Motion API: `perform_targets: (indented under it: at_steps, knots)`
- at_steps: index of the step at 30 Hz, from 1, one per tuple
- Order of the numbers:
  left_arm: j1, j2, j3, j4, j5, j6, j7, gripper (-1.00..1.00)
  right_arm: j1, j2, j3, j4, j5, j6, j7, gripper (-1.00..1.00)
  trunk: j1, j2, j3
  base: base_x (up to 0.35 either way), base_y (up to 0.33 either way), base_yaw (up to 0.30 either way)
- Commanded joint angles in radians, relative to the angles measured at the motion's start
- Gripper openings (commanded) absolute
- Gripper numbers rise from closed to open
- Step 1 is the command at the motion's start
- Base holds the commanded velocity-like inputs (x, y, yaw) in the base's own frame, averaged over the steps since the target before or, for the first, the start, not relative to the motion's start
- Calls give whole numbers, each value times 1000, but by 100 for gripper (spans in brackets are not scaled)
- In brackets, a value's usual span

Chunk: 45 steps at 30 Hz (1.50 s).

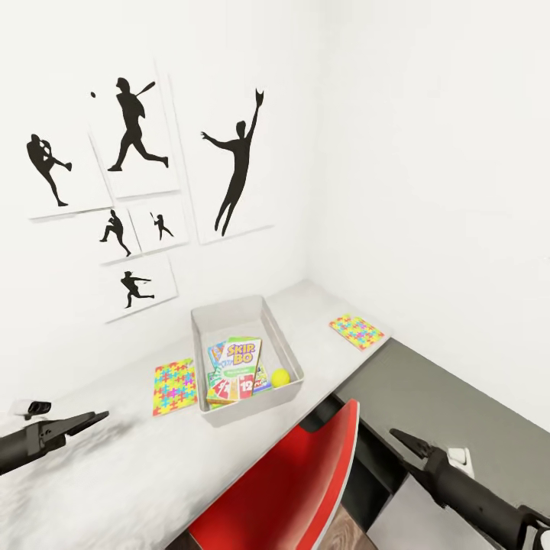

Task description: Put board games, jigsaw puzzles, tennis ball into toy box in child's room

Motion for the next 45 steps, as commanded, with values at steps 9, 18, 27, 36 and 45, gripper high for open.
perform_targets:
  at_steps: [9, 18, 27, 36, 45]
  knots:
    - [-1, -19, -1, 0, 0, 10, -4, 100, 50, 10, -52, 35, -35, -11, -17, 100, 1, -2, -2, 0, 0, 0]
    - [-1, -19, -1, 0, -1, 9, -5, 100, 83, 11, -59, 39, -50, -12, -17, 100, 1, -2, -2, -35, 1, 0]
    - [-1, -19, 6, 0, -2, 10, -6, 100, 83, 11, -59, 39, -51, -14, -17, 100, 1, -2, -2, -50, 8, 0]
    - [-1, -19, 11, 0, -1, 9, -7, 100, 83, 14, -59, 39, -51, -15, -17, 100, 1, -2, -2, -74, 1, 0]
    - [-1, -19, 19, 0, -1, 10, -8, 100, 83, 23, -58, 38, -51, -16, -17, 100, 1, -2, -2, -139, 0, 4]
